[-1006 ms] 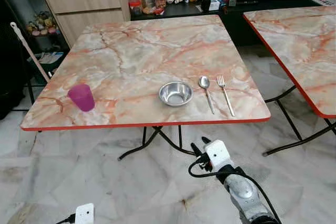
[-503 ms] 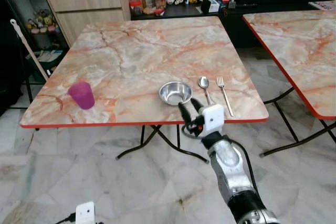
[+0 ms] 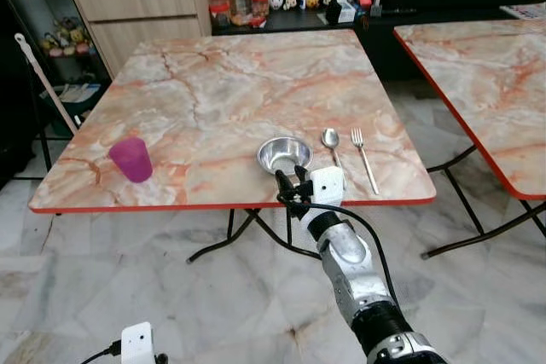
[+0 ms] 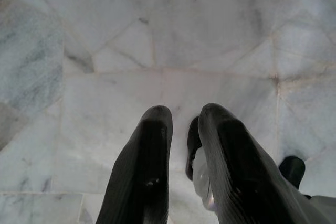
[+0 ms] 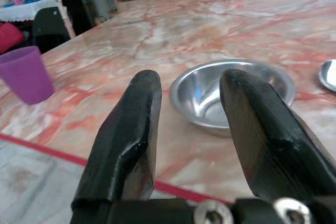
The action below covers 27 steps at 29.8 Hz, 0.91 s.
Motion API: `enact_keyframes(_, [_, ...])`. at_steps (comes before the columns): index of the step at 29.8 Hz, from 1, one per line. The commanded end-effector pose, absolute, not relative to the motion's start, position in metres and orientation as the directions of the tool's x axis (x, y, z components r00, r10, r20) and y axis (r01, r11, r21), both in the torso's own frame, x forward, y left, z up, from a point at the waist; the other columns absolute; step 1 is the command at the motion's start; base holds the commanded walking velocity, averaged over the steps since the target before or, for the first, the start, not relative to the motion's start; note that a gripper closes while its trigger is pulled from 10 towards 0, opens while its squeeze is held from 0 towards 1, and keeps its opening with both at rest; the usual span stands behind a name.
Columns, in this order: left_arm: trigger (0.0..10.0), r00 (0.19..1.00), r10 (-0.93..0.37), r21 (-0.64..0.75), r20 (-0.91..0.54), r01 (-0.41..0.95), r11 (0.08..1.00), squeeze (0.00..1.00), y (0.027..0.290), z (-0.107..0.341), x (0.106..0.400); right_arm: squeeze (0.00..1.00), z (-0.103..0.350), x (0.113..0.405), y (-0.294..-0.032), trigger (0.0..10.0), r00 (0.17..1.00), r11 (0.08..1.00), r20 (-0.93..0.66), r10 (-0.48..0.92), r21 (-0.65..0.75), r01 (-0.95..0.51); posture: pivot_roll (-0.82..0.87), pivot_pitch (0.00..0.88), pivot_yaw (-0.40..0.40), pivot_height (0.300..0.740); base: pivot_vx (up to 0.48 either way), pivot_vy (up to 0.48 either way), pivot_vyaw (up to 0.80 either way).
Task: Setting the table
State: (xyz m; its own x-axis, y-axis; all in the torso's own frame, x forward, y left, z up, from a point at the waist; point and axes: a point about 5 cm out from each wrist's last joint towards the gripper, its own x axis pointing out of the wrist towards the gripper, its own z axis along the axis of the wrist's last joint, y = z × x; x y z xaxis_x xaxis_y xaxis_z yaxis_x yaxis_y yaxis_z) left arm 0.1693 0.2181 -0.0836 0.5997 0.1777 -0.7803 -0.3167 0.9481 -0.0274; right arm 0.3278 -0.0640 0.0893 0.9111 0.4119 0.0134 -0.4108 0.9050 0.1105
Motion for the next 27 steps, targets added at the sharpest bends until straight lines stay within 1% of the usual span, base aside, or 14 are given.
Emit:
enact_keyframes(1, [10.0,0.593,0.193,-0.019,-0.781,-0.332,0.943,0.00,0.221,-0.084,0.167,0.00,0.099,0.332,-0.059,10.0,0.907,0.900,0.036,0.420,0.110,-0.421,0.10,0.000,0.048,0.740,0.304,0.000,0.00])
enact_keyframes(8, [10.0,0.593,0.195,-0.016,-0.781,-0.331,0.943,0.00,0.222,-0.084,0.166,0.00,0.102,0.337,-0.057,10.0,0.911,0.904,0.037,0.410,0.119,-0.411,0.10,0.000,0.049,0.740,0.340,0.000,0.00])
enact_keyframes(13, [10.0,0.590,0.198,-0.010,-0.783,-0.330,0.944,0.00,0.223,-0.085,0.164,0.00,0.109,0.338,-0.051,10.0,0.901,0.894,0.057,0.430,0.109,-0.433,0.09,0.000,0.047,0.740,0.370,0.000,0.00])
enact_keyframes(15, [10.0,0.591,0.200,-0.011,-0.782,-0.333,0.943,0.00,0.222,-0.085,0.164,0.00,0.113,0.336,-0.048,10.0,0.885,0.880,0.079,0.458,0.101,-0.464,0.09,0.000,0.044,0.740,0.369,0.000,0.80])
enact_keyframes(17, [10.0,0.590,0.200,-0.010,-0.782,-0.332,0.943,0.00,0.222,-0.085,0.164,0.00,0.113,0.336,-0.048,10.0,0.886,0.880,0.083,0.456,0.108,-0.462,0.09,0.000,0.043,0.740,0.368,0.000,0.80])
enact_keyframes(18, [10.0,0.590,0.199,-0.009,-0.782,-0.331,0.943,0.00,0.222,-0.085,0.163,0.00,0.112,0.337,-0.050,10.0,0.895,0.882,0.080,0.440,0.150,-0.447,0.09,0.000,0.043,0.740,0.371,0.000,0.00])
enact_keyframes(20, [10.0,0.590,0.199,-0.009,-0.782,-0.331,0.944,0.00,0.223,-0.085,0.163,0.00,0.112,0.337,-0.050,10.0,0.898,0.882,0.078,0.433,0.167,-0.440,0.09,0.000,0.043,0.740,0.371,0.000,0.00])
enact_keyframes(27, [10.0,0.587,0.196,-0.002,-0.786,-0.319,0.948,0.00,0.223,-0.086,0.161,0.00,0.111,0.335,-0.054,10.0,0.900,0.886,0.081,0.429,0.158,-0.437,0.09,0.000,0.047,0.740,0.371,0.000,0.00])
